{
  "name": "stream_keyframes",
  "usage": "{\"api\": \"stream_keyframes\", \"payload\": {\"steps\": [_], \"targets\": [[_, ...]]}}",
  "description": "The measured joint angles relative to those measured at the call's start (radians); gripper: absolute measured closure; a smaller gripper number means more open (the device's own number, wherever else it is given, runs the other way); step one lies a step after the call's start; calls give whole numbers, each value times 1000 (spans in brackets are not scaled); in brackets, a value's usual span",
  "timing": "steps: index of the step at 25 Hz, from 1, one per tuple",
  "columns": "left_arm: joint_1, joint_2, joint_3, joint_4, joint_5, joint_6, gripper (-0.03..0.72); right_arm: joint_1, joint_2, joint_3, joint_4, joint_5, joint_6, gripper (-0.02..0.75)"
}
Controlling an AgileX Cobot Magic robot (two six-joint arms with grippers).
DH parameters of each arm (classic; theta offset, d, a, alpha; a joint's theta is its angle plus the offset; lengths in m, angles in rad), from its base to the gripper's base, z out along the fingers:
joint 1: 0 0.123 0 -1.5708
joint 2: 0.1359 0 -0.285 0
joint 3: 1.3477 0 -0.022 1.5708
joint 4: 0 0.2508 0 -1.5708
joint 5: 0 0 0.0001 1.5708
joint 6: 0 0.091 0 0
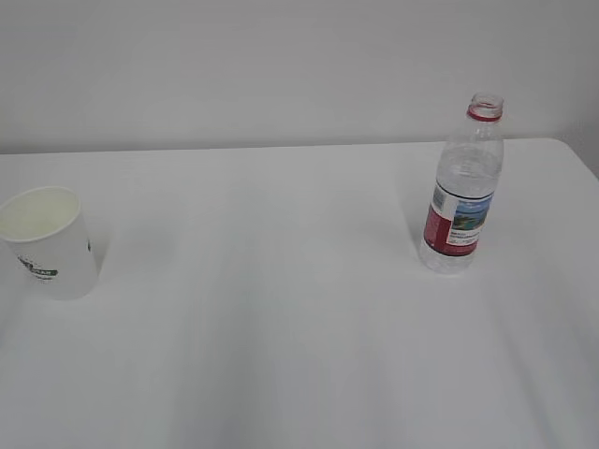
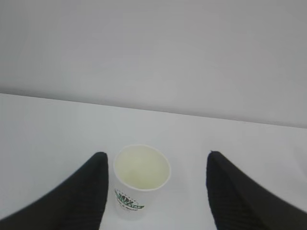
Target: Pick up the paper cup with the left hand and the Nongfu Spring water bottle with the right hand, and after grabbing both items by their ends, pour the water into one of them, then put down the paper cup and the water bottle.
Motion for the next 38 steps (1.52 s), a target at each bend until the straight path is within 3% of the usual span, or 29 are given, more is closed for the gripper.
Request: {"api": "stream_keyframes", "payload": {"steps": [10, 19, 28, 34, 38], "targets": [[0, 136, 0, 0, -211, 0, 228, 0, 147, 0, 0, -211, 0, 153], [0, 333, 0, 37, -397, 0, 228, 0, 327, 0, 2, -308, 0, 153], [-115, 664, 0, 42, -702, 0, 228, 0, 511, 0, -2, -559, 0, 153], [-191, 770, 7, 49, -852, 0, 228, 0, 632, 55, -6, -722, 2, 153], [-219, 785, 84, 49, -958, 0, 230, 0, 680, 108, -6, -800, 6, 153]]}}
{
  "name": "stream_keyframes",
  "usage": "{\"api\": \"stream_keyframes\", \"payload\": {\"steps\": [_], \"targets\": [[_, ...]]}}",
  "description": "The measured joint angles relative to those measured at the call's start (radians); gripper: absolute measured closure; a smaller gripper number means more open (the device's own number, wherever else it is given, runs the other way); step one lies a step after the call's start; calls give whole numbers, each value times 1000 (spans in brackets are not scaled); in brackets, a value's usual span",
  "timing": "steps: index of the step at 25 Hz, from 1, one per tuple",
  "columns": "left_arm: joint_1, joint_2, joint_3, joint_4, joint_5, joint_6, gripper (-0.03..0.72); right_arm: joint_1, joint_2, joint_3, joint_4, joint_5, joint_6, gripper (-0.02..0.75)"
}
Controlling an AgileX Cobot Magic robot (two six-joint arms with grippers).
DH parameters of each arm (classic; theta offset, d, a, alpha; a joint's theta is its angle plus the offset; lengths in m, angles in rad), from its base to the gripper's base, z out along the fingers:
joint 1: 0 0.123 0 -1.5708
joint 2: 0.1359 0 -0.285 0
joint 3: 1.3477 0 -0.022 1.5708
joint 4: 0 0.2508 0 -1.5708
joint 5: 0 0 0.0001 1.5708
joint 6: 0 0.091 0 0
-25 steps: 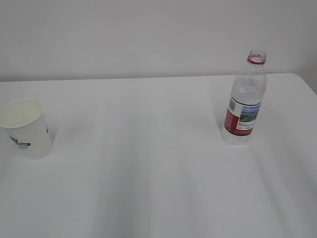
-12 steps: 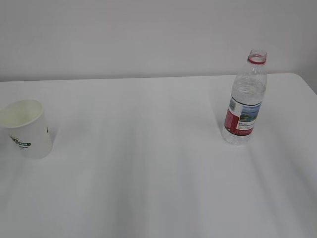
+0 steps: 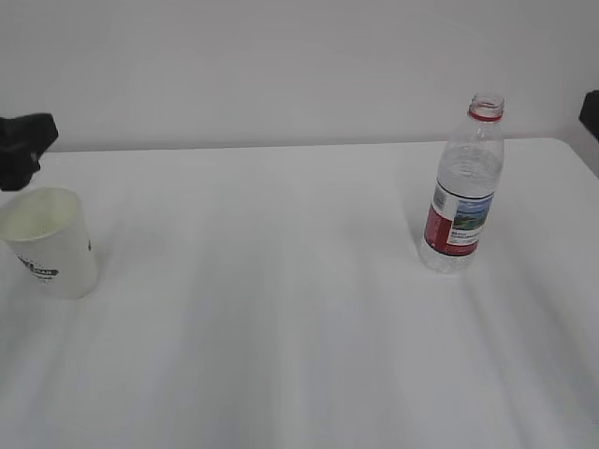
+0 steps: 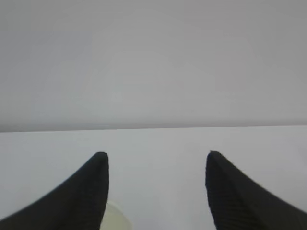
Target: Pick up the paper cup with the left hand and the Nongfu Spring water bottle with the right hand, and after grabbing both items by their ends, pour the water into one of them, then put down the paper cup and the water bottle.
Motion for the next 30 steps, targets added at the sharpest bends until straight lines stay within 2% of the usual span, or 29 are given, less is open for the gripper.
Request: {"api": "stream_keyframes", "payload": {"steps": [9, 18, 23, 30], "targets": [[-4, 0, 228, -24, -326, -2, 247, 0, 7, 87, -2, -68, 51, 152], [-4, 0, 361, -26, -455, -9, 254, 0, 7, 273, -48, -255, 214, 153], [-4, 0, 408, -8, -476, -33, 257, 0, 7, 297, -131, -270, 223, 153], [-4, 76, 446, 55, -519, -81, 258, 0, 67, 297, -183, -280, 251, 153]]}}
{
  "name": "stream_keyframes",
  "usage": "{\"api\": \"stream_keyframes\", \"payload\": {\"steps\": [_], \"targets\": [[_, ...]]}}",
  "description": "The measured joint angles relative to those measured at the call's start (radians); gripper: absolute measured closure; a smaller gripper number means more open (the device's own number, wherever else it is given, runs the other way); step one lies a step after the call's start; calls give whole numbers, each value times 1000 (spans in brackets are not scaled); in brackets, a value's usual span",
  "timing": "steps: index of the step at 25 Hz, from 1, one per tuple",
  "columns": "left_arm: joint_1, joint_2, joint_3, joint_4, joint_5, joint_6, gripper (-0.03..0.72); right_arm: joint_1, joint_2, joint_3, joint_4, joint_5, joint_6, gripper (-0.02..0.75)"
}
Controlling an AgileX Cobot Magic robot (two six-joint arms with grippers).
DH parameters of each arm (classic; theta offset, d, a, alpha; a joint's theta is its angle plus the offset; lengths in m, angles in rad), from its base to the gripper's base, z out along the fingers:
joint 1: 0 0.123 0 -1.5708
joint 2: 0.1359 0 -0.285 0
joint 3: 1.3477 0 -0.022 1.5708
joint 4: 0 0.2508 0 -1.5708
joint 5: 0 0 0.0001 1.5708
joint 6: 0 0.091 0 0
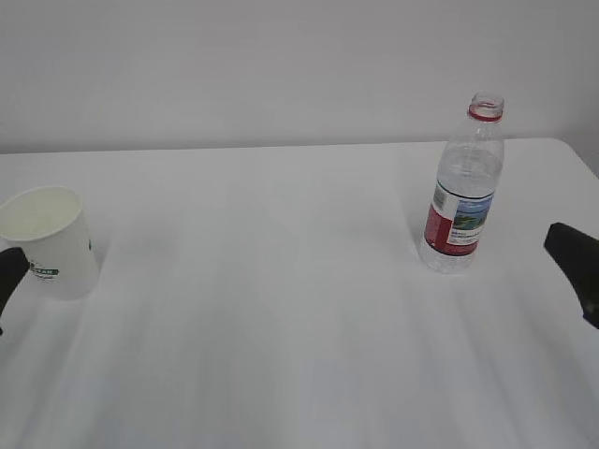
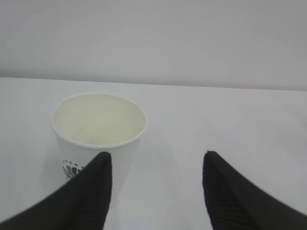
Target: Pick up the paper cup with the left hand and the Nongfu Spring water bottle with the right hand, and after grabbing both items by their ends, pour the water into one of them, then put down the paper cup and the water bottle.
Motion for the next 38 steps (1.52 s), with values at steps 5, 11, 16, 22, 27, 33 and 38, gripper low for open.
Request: {"api": "stream_keyframes", "payload": {"steps": [5, 11, 16, 22, 27, 33, 38], "targets": [[0, 154, 0, 20, -34, -6, 258, 0, 110, 0, -43, -107, 7, 153], [0, 262, -2, 35, -34, -6, 258, 0, 283, 0, -47, -272, 8, 153], [0, 267, -2, 35, -38, -6, 259, 0, 476, 0, -40, -462, -48, 153], [0, 267, -2, 37, -40, -6, 258, 0, 700, -47, 70, -541, -104, 153], [0, 267, -2, 37, -40, -6, 259, 0, 776, -108, 87, -543, -116, 138], [0, 267, -2, 37, -40, -6, 259, 0, 830, -172, 89, -551, -166, 80], [0, 267, -2, 37, -40, -6, 259, 0, 883, -212, 89, -551, -181, 77]]}}
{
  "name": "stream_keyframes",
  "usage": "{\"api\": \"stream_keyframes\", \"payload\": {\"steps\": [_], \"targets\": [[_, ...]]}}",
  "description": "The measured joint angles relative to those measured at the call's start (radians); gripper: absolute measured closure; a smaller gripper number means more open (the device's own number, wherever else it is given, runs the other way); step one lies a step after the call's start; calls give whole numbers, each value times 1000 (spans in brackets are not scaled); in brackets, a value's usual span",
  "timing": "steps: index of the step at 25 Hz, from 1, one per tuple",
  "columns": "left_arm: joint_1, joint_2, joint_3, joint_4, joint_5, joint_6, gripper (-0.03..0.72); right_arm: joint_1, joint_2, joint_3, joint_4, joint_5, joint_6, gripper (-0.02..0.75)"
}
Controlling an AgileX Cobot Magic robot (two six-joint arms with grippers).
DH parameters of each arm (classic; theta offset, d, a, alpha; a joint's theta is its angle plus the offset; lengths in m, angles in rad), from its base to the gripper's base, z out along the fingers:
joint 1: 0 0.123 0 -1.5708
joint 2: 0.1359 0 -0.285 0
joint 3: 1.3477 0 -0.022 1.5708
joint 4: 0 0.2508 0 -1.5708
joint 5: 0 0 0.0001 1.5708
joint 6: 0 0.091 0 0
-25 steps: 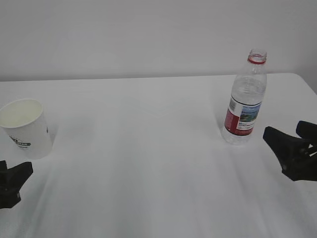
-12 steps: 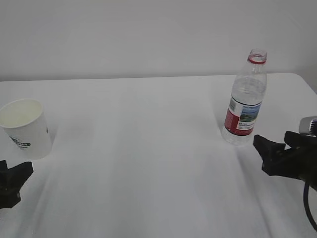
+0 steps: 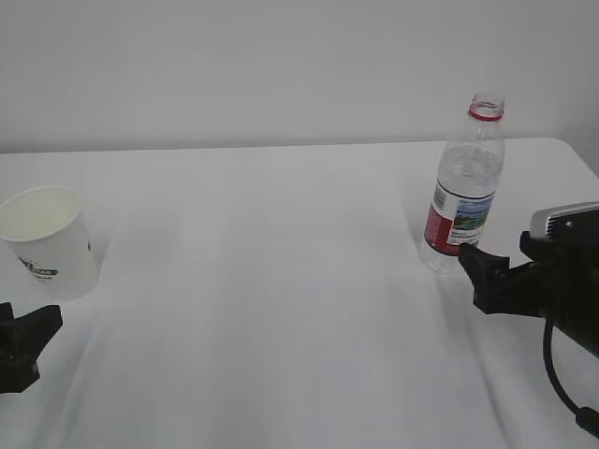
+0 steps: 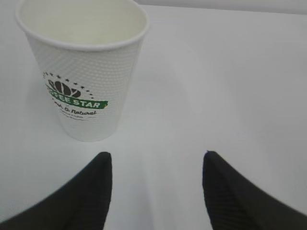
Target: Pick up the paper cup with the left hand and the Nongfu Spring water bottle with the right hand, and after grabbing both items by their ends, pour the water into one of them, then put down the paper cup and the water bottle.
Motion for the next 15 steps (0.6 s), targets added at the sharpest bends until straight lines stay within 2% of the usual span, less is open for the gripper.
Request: {"api": "stream_keyframes", "payload": {"steps": [7, 12, 15], "targets": [[0, 1, 0, 0, 0, 0, 249, 0, 68, -88, 0, 0, 0, 77], [0, 1, 0, -38, 0, 0, 145, 0, 110, -126, -2, 0, 22, 77], [0, 1, 0, -44, 0, 0, 118, 0, 121, -140, -6, 0, 29, 77]]}}
